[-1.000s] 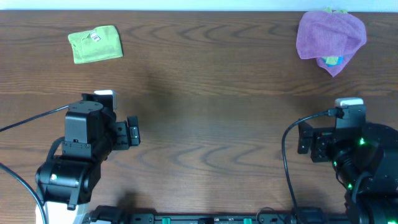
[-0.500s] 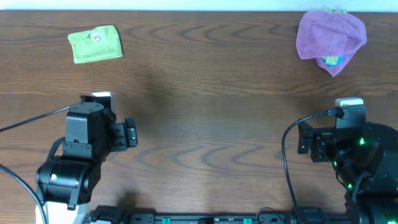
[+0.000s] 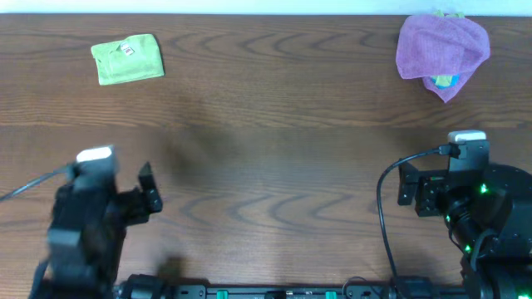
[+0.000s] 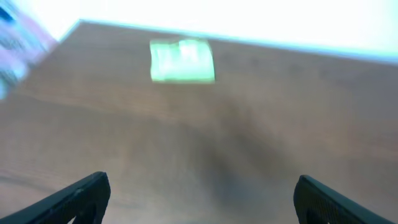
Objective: Fold the cloth
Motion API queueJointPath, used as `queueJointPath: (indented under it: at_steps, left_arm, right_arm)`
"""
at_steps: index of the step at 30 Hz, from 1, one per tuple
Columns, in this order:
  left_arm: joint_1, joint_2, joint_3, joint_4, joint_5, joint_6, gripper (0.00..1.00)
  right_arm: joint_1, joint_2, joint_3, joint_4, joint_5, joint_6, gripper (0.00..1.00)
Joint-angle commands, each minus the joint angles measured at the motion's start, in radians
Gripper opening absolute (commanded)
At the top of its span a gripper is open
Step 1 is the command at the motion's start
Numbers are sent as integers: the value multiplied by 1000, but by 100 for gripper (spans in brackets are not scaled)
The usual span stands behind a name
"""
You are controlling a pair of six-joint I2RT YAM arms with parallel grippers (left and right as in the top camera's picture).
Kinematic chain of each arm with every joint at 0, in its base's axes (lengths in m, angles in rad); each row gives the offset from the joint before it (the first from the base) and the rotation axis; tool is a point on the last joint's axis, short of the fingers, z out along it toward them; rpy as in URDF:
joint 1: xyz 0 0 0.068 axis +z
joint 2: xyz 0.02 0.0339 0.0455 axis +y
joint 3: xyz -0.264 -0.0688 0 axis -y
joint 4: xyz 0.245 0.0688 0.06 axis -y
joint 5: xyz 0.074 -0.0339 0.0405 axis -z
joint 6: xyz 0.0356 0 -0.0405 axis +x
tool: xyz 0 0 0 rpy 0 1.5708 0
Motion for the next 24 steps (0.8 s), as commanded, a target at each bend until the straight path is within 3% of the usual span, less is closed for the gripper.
queueJointPath:
  at_steps: [1,13,24]
  left_arm:
    - [47,-110,-55,65,-63,0,95]
    - [82,-476,-585,469,-79,31,95]
    - [84,-532,-826,676,-76,61,95]
  right_arm:
    - [-6,-4,-3,-1,3,13,99]
    - [-6,-4,-3,-1,3,13,99]
    - [-6,-4,-3,-1,3,13,99]
